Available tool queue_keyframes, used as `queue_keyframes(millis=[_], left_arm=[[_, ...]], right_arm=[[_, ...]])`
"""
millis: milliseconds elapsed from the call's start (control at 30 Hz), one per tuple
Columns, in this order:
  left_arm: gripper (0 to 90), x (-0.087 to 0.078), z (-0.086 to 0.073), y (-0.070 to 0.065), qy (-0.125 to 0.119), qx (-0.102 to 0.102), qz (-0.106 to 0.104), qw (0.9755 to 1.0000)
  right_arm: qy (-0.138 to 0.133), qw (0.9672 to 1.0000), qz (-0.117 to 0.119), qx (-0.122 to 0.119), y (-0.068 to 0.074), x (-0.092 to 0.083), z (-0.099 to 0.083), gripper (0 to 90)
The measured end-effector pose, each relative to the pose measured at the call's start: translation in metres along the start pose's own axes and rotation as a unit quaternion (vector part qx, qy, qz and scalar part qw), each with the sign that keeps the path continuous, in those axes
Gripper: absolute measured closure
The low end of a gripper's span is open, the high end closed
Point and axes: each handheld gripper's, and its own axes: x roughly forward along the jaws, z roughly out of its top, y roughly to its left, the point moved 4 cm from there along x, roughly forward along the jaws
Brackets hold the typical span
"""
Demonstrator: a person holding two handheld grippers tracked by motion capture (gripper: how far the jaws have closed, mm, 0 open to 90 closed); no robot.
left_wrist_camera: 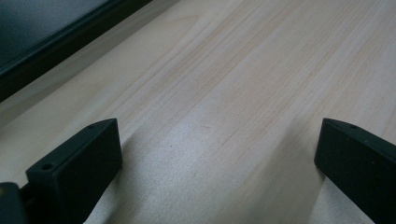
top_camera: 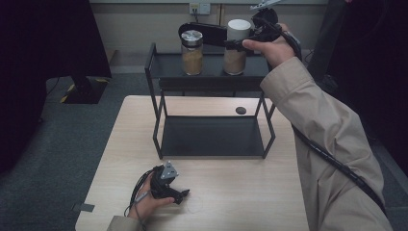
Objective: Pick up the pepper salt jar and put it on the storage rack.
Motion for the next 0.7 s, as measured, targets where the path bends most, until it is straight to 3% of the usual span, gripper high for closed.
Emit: queue_keyframes(millis=[233,367,700], left_arm=[[0.0,0.000,0.000,0.000,0.000,0.000,0.001,1.0000],[0.0,0.000,0.000,0.000,0.000,0.000,0.001,1.0000],[0.0,0.000,0.000,0.000,0.000,0.000,0.001,1.0000]], right_arm=[[-0.005,0.9999,-0.014,0.006,0.005,-0.002,-0.003,5.9],[-0.008,0.9999,-0.009,0.011,0.003,-0.005,-0.005,0.0],[-0.009,0.9999,-0.004,0.005,0.004,-0.013,-0.011,0.0]])
